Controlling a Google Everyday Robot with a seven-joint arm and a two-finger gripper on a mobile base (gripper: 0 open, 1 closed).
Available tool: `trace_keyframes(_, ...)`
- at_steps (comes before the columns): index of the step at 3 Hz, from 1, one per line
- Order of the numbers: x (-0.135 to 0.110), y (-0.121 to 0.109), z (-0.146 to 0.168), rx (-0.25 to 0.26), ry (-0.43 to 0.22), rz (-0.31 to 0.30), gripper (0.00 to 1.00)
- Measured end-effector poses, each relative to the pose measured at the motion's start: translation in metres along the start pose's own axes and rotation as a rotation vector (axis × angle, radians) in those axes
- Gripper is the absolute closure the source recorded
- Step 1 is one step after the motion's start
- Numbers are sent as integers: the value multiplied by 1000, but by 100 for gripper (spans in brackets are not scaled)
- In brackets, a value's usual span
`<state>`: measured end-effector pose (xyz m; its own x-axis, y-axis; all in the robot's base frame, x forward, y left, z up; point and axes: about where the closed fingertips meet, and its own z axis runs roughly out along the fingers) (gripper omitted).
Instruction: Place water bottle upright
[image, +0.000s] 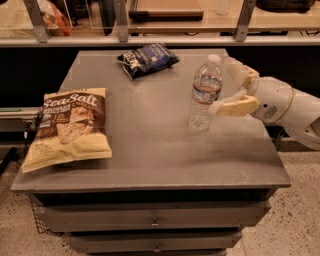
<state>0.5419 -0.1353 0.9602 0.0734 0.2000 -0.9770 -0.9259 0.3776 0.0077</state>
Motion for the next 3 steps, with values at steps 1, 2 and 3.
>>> trace_keyframes(1, -15, -5, -11, 5, 41, -17, 0)
trace_keyframes(2, -46, -13, -42, 46, 115, -35, 0)
trace_keyframes(3, -54, -15, -47, 51, 120, -40, 0)
